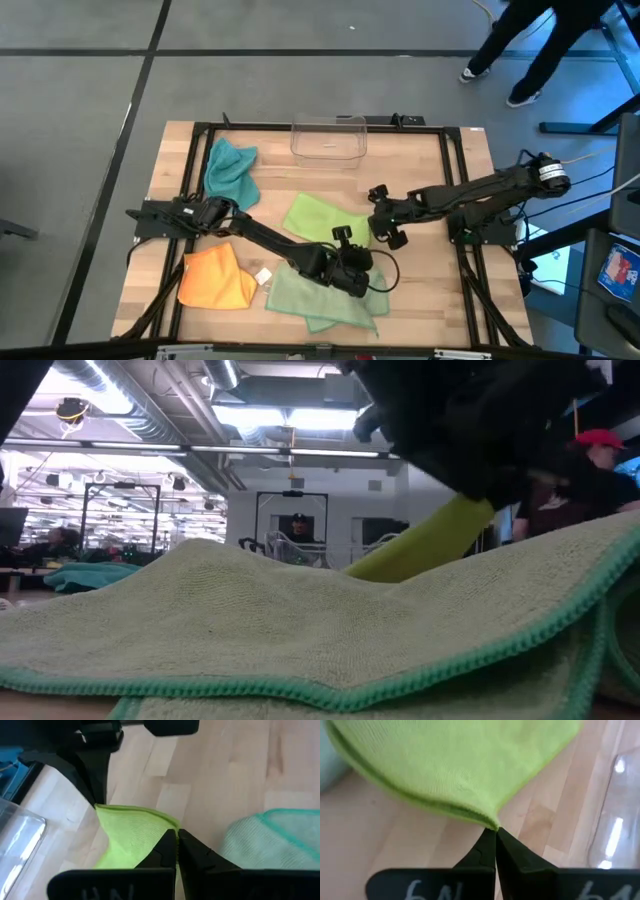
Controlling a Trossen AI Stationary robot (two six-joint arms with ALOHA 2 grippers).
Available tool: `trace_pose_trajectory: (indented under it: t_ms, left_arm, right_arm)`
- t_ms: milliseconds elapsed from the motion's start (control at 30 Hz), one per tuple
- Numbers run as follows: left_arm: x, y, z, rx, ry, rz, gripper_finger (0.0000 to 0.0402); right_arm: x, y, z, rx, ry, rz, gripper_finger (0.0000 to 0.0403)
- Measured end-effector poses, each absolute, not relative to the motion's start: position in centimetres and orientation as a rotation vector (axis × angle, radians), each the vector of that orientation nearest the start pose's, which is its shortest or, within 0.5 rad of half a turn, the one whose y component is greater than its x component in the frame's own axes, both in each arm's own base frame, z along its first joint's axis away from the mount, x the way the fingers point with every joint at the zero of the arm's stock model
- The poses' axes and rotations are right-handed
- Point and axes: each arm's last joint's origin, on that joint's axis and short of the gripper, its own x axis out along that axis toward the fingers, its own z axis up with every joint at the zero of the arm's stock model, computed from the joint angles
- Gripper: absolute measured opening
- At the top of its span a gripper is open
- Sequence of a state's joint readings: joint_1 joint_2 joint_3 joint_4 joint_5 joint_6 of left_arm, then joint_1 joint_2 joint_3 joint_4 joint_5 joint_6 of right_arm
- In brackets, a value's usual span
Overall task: Fold microfiber towels
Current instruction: Fold the light green microfiber towel
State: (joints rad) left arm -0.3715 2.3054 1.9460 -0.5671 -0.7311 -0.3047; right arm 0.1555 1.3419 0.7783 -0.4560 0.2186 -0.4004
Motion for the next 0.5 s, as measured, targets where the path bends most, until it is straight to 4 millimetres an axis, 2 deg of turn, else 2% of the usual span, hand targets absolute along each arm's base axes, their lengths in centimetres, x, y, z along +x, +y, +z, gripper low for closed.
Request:
trace_pose_trajectory:
  t_ms: [300,500]
  left_arm:
    - [46.7,-17.6,21.5,0.251,0.724,0.493,0.0]
    - [45.2,-17.7,21.2,0.242,0.812,0.561,0.0]
  right_arm:
    - [26.0,4.4,23.4,-0.653,0.918,0.168,0.0]
    - [26.3,4.1,23.8,-0.668,0.903,0.161,0.0]
